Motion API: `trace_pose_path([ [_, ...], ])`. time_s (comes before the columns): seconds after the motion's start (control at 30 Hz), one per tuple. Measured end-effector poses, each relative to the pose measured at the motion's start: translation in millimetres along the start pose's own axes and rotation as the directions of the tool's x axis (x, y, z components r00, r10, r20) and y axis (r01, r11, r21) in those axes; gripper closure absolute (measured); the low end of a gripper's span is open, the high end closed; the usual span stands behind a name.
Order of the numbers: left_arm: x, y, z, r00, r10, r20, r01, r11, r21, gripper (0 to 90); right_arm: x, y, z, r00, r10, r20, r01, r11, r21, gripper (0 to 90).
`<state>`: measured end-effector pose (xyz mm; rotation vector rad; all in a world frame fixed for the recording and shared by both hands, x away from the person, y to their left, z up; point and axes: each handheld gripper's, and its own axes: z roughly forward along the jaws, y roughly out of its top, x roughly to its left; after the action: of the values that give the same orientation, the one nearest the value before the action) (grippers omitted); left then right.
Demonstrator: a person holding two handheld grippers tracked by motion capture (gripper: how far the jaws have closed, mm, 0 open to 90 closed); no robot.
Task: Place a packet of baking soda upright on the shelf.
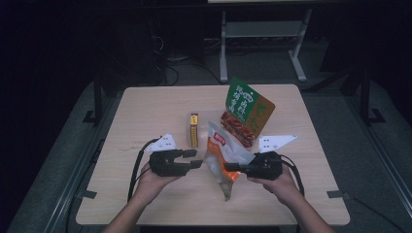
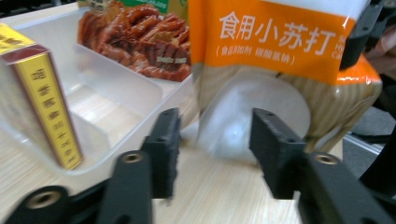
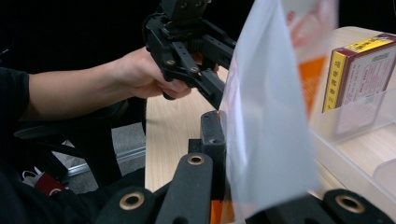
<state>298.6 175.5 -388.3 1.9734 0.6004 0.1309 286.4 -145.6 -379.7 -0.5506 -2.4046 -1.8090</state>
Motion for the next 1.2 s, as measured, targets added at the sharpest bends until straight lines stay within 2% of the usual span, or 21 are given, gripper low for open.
trace_pose_path([
  [0.1,-1.6,-5.6,-4.9,0.9992,0.037,-0.015,-0.037,0.9981,0.049,44.9,-0.4,2.3,-4.6,0.9999,-0.01,0.007,0.01,1.0,0.0,90.0],
  [0.2,-2.9,-13.9,-7.9,0.9982,0.053,-0.027,-0.05,0.9944,0.093,39.3,0.4,6.4,-8.5,0.9993,-0.03,0.025,0.03,0.999,0.012,90.0],
  [0.37,-0.5,-26.6,-12.4,0.9993,0.038,0.0,-0.038,0.9896,0.139,24.9,-1.4,14.8,-10.5,0.9976,-0.059,0.036,0.059,0.998,0.005,90.0],
  [0.5,2.9,-39.9,-15.0,0.9998,0.012,-0.014,-0.01,0.9854,0.17,17.2,-2.2,25.0,-8.3,0.9963,-0.073,0.046,0.073,0.997,0.006,90.0],
  [0.63,7.9,-48.0,-15.7,0.9996,-0.026,-0.01,0.028,0.9846,0.173,16.2,-4.6,33.2,-6.7,0.995,-0.075,0.066,0.074,0.997,0.011,90.0],
  [0.73,9.6,-50.2,-11.6,0.9996,-0.027,-0.003,0.027,0.9829,0.182,16.2,-8.2,38.4,-8.1,0.9936,-0.078,0.082,0.078,0.997,0.004,90.0],
  [0.8,9.9,-50.9,-9.2,1.0,-0.005,-0.004,0.006,0.9802,0.198,16.1,-11.2,42.7,-9.8,0.9925,-0.081,0.091,0.082,0.997,-0.006,90.0],
  [0.87,8.9,-51.6,-7.4,0.9999,-0.011,-0.002,0.012,0.9781,0.208,16.1,-14.9,47.7,-11.4,0.9926,-0.078,0.093,0.08,0.997,-0.017,90.0],
  [1.0,7.6,-51.8,-6.5,0.9997,-0.023,-0.002,0.023,0.9789,0.203,16.1,-23.3,60.3,-10.2,0.9902,-0.083,0.112,0.086,0.996,-0.024,90.0],
  [1.2,8.7,-52.0,-6.6,0.9998,-0.019,0.0,0.019,0.9788,0.204,16.1,-40.4,75.3,-2.8,0.9852,-0.077,0.153,0.082,0.996,-0.027,90.0],
])
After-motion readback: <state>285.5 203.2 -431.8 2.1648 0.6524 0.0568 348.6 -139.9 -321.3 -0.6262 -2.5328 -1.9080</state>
